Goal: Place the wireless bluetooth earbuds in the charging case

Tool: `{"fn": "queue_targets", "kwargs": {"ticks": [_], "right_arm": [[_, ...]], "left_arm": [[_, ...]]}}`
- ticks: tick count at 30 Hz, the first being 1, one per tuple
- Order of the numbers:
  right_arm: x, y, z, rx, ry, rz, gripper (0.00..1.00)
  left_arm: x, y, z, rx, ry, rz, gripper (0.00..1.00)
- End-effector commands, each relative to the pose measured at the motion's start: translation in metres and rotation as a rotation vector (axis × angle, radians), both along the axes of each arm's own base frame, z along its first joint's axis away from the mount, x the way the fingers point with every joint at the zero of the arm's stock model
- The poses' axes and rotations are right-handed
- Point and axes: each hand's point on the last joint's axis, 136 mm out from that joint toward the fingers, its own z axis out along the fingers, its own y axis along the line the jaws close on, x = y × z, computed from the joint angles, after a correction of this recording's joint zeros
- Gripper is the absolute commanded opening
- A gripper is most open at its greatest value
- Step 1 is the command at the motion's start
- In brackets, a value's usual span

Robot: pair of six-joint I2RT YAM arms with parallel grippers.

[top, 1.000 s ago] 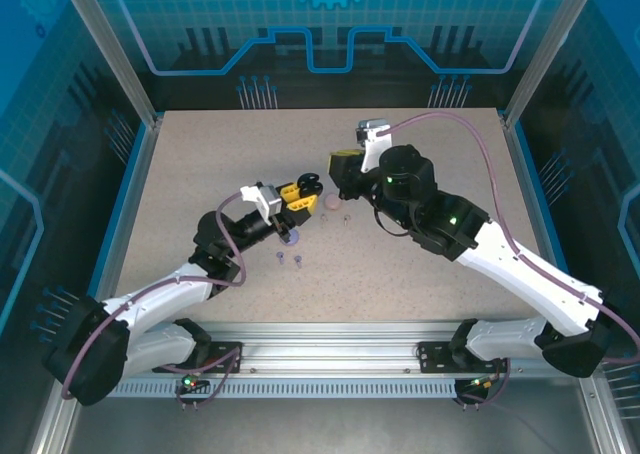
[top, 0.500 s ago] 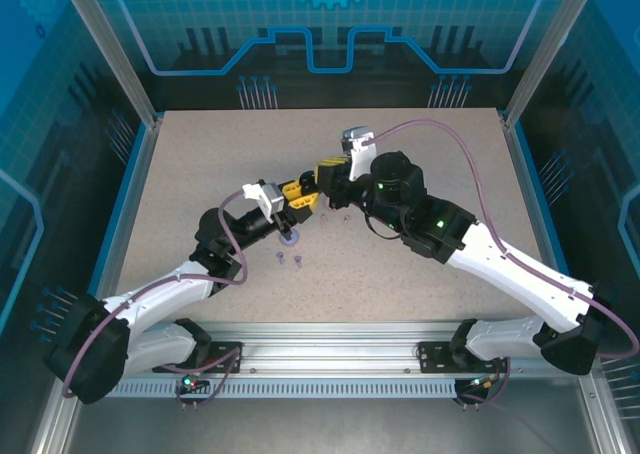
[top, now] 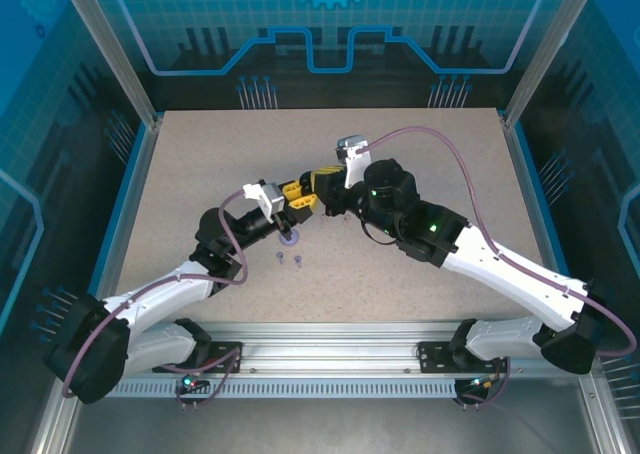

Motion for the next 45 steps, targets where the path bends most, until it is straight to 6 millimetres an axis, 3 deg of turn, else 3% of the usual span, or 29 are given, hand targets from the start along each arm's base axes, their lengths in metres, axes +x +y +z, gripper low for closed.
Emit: {"fn": "queue_targets", "kwargs": {"ticks": [1,14,25,34,37,45], "right_arm": [[-0.003,0.007,-0.002,0.019,0.005,0.022,0.13],[-0.004,0.02,-0.018,-0.029,0.002,0.085,0.13],[-0.02,0.033,-0.03,-0.06,0.004,0.207,0.12],[-0.017,0.036,-0.045,-0.072,0.064,0.209,0.14],[-0.014,0.034,-0.042,-0.052,0.068,0.189,0.17],[-0.004,0.014,-0.01,0.029,0.036,0.091,0.37]], "left_arm": [[-0.006,-0.003,0.021,-0.019,-0.071,-0.017,0.0],[-0.008,-0.004,0.024,-0.02,-0.077,-0.025,0.0],[-0.009,-0.003,0.026,-0.02,-0.082,-0.022,0.0],[-0.008,-0.004,0.026,-0.019,-0.077,-0.022,0.0],[-0.008,-0.004,0.024,-0.014,-0.073,-0.021,0.0],[-0.007,-0.005,0.021,-0.011,-0.062,-0.023,0.0]]}}
